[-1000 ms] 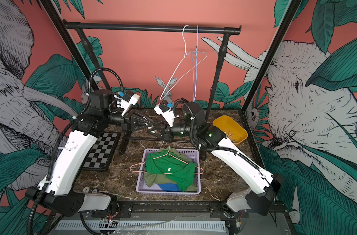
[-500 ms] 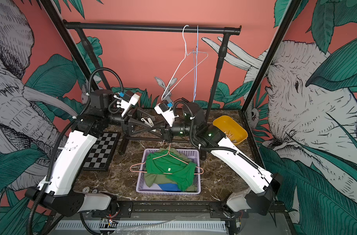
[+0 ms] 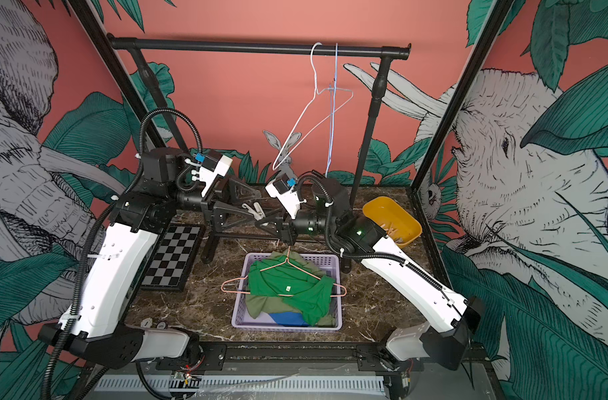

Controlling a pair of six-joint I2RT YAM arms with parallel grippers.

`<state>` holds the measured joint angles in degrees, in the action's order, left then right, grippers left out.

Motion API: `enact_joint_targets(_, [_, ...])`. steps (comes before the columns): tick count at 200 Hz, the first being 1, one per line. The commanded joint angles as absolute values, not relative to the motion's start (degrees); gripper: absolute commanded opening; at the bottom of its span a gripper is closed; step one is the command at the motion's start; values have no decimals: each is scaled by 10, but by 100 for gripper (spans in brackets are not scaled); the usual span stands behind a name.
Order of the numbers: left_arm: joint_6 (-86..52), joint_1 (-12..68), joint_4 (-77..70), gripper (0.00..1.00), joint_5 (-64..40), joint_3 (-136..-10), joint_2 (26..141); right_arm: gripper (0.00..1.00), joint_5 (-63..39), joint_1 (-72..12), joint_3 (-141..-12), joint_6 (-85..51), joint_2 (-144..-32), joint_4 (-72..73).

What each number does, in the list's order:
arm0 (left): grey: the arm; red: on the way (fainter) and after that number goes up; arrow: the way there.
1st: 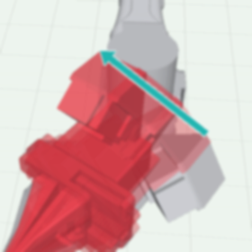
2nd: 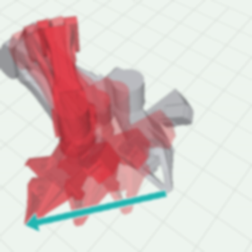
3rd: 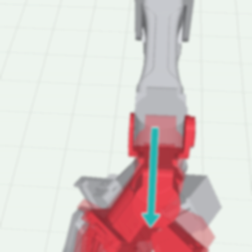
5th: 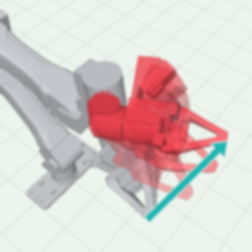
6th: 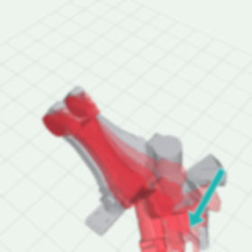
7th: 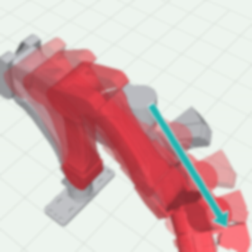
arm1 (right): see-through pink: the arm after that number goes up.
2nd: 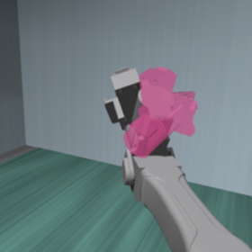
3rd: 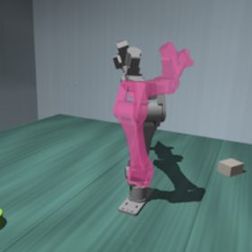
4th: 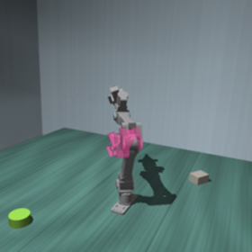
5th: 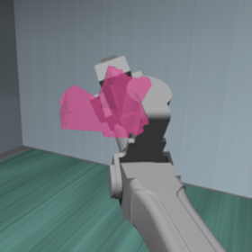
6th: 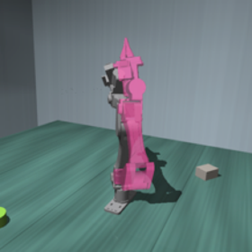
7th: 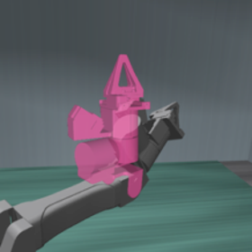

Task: Remove the clothespins securing tank tops to the hanger
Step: Place the clothespin in the storage box.

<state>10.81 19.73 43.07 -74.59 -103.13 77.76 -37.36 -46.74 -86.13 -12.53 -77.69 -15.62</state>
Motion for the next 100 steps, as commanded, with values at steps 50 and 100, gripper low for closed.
enact_joint_targets(50, [118, 192, 439, 86, -689, -1056, 772, 0, -340, -455, -787, -119, -688, -151])
enact_joint_targets(100, [126, 191, 454, 87, -627, -1067, 766, 0, -336, -374, -651, -178, -615, -114])
